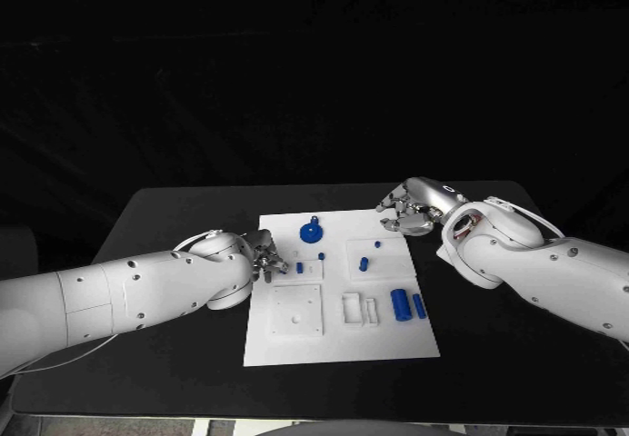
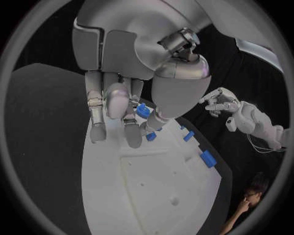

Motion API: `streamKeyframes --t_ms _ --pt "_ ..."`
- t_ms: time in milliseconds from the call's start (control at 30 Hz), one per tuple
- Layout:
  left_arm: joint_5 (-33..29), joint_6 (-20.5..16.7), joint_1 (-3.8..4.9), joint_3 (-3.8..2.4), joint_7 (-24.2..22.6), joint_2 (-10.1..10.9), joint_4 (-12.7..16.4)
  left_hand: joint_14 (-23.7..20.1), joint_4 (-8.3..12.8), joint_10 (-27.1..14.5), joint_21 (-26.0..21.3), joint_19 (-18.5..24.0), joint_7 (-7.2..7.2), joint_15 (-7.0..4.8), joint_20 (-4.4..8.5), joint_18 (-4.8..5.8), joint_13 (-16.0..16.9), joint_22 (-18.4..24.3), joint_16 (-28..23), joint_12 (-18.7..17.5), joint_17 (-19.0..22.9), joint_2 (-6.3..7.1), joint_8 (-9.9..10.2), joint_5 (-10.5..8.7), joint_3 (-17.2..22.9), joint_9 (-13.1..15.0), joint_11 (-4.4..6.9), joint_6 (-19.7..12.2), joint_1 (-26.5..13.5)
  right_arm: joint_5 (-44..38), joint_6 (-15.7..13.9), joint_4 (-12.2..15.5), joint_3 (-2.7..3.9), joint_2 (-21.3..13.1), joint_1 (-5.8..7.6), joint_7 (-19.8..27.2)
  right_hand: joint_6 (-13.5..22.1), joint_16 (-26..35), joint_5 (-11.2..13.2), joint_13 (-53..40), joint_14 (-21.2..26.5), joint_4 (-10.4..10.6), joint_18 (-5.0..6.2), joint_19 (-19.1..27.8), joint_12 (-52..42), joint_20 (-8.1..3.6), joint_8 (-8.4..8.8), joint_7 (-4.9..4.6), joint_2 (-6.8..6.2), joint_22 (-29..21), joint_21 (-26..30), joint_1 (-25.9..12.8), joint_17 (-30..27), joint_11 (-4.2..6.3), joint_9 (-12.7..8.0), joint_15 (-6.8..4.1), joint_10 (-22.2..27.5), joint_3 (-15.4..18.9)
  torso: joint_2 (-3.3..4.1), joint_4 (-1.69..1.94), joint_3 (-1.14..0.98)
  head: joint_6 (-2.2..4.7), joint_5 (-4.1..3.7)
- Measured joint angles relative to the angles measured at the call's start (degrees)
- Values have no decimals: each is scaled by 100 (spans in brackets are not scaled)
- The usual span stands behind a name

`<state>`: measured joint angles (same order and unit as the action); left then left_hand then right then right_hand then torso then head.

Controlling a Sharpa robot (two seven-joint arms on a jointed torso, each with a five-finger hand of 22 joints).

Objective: Assemble the parts on the task board

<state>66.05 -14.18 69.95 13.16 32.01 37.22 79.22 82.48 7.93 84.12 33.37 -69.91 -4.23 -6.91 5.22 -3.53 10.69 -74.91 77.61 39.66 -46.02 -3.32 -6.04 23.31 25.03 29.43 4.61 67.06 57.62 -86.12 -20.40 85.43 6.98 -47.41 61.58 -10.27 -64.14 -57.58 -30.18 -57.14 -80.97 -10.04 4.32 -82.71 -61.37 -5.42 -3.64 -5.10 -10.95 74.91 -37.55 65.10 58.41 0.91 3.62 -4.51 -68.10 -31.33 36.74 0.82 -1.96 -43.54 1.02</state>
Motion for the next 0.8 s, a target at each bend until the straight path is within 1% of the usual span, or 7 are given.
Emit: streamKeyframes --t_ms 533,567,633,667,800 --pt "15 193 22 -18 7 -9 -22 0 22 3 0 0 0 0 0 0 0 -3 0 0 1 0 12 24 -5 -13 -3 0 0 5 5 -10 0 7 -16 2 0 0 0 0 0 0 0 0 0 0 0 1 0 0 0 0 0 0 0 0 0 0 1 1 3 -5 5" --pt "15 207 23 -19 7 -12 -26 0 36 3 0 0 0 0 0 0 0 -4 0 0 1 -1 12 -9 -19 -16 -3 0 -1 5 6 -11 0 7 -16 2 0 0 0 0 0 0 0 0 0 0 0 1 0 0 0 0 0 0 0 0 0 0 0 1 3 -7 7" --pt "14 231 27 -21 7 -16 -33 0 35 3 0 0 0 0 0 0 1 -4 0 0 6 -17 12 -212 -26 -23 -3 0 -17 5 6 -11 0 8 -17 2 0 0 0 -1 0 0 0 0 0 0 0 1 0 0 0 0 0 0 0 0 0 0 0 1 3 -10 8" --pt "14 249 29 -23 7 -19 -38 0 4 3 0 0 0 0 0 0 0 -4 0 0 10 -32 12 -271 -58 -26 -3 0 -31 5 7 -12 0 9 -18 2 0 0 0 0 13 12 0 0 0 0 0 1 0 0 0 0 0 1 0 -13 1 -11 0 1 3 -11 9" --pt "10 298 36 -26 8 -27 -53 0 -74 3 0 9 0 0 -32 0 0 -4 0 0 17 -94 17 -343 -137 -40 -3 0 -19 6 8 -14 0 11 -19 2 1 0 -45 0 22 0 1 21 0 -20 0 1 0 0 0 0 0 16 0 -22 16 -31 0 -1 1 -14 12"
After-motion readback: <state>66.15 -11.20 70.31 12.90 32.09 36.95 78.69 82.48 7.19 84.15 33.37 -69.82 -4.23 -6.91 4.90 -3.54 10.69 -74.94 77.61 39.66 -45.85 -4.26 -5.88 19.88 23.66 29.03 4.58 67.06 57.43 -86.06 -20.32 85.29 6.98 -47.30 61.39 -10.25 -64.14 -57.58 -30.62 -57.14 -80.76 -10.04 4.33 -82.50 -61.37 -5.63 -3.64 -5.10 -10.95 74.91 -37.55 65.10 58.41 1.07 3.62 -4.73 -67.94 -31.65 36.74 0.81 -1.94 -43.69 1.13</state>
